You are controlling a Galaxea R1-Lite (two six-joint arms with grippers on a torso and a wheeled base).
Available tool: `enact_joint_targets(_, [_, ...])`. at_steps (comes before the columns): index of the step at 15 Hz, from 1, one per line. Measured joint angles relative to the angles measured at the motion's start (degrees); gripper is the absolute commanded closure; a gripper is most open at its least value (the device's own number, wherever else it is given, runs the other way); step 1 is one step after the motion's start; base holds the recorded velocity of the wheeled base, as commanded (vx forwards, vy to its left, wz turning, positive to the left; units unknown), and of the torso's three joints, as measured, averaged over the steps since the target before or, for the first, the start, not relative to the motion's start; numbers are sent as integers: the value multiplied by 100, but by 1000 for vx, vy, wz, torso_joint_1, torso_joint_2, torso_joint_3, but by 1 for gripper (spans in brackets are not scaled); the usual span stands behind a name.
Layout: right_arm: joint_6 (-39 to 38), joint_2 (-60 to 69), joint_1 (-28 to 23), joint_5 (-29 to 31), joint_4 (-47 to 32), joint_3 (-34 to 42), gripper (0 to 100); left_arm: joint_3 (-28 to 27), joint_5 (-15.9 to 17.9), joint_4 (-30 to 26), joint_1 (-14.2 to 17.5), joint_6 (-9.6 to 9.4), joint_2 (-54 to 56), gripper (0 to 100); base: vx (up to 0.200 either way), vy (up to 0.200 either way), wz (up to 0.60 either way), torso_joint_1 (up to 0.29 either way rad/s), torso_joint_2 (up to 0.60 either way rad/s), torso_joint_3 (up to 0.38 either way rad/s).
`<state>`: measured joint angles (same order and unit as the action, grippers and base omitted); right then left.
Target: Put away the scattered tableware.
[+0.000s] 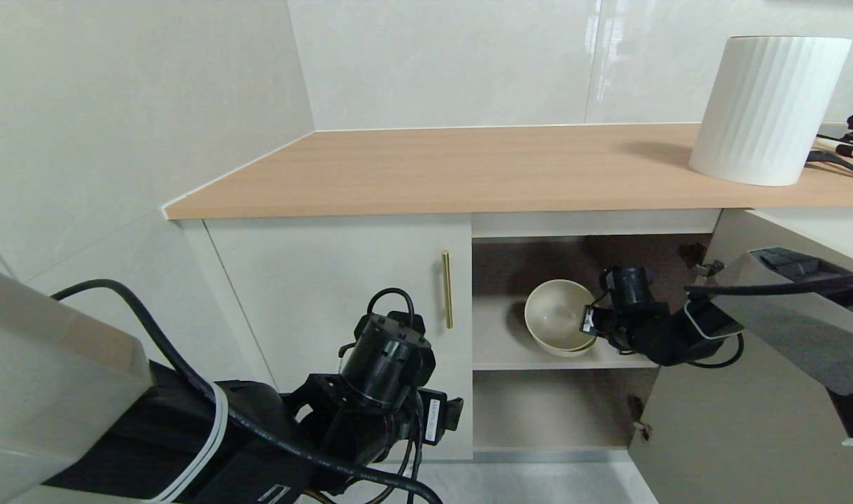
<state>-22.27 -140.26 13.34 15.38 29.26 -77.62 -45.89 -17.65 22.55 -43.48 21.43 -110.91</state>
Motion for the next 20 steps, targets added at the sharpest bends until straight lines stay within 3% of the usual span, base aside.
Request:
enact_joint_targets(7, [2, -69, 0, 0, -52, -50, 100, 5, 2, 2, -1, 2, 0, 0, 0, 0, 0, 0, 0, 0])
enact_joint_targets(8, [5, -74, 0, 0, -57, -55, 0, 5, 0, 0, -1, 7, 0, 0, 0, 0, 0, 0, 0, 0])
enact_joint_targets(20, [-61, 132, 28, -28, -104, 105, 0, 5, 11, 0, -1, 7, 5, 0, 0, 0, 0, 0, 0, 0])
